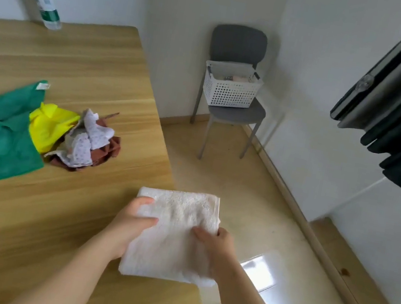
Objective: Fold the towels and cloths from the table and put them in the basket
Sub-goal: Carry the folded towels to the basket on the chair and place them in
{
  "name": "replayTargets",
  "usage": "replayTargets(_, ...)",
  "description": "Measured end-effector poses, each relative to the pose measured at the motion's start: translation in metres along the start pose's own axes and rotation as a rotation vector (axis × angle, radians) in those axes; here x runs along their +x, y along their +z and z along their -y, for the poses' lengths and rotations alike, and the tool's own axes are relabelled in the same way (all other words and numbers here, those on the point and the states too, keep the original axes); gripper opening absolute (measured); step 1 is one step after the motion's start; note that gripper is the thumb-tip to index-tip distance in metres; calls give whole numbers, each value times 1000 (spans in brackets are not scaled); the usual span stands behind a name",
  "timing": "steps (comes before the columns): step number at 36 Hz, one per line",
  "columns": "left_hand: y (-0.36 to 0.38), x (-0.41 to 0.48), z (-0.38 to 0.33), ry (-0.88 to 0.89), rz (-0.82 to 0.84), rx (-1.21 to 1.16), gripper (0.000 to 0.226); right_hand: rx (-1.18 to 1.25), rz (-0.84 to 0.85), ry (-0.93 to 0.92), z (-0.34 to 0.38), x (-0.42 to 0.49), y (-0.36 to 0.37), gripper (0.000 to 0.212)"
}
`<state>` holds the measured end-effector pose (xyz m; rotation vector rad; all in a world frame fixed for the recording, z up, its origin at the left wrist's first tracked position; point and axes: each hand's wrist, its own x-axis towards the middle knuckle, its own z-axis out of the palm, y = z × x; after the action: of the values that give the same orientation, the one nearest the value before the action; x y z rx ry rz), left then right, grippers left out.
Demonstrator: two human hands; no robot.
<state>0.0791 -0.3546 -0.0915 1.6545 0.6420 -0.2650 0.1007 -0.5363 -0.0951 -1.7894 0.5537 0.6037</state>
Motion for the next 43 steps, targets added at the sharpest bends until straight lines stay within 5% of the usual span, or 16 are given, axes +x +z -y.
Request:
replayTargets(9,183,41,-82,29,57,-87,47,44,-2,-54,38,81,-201,27)
replayTargets(15,260,75,-137,34,-6,-157,41,52,-21,-103,74,136,-274,14)
replayTargets(24,281,166,-196,3,-94,-190,39,105,59,-18,139,242,-284,13)
replayTargets(43,274,470,-395,-35,-171,-217,34,35,143,-94,407,500,-264,15)
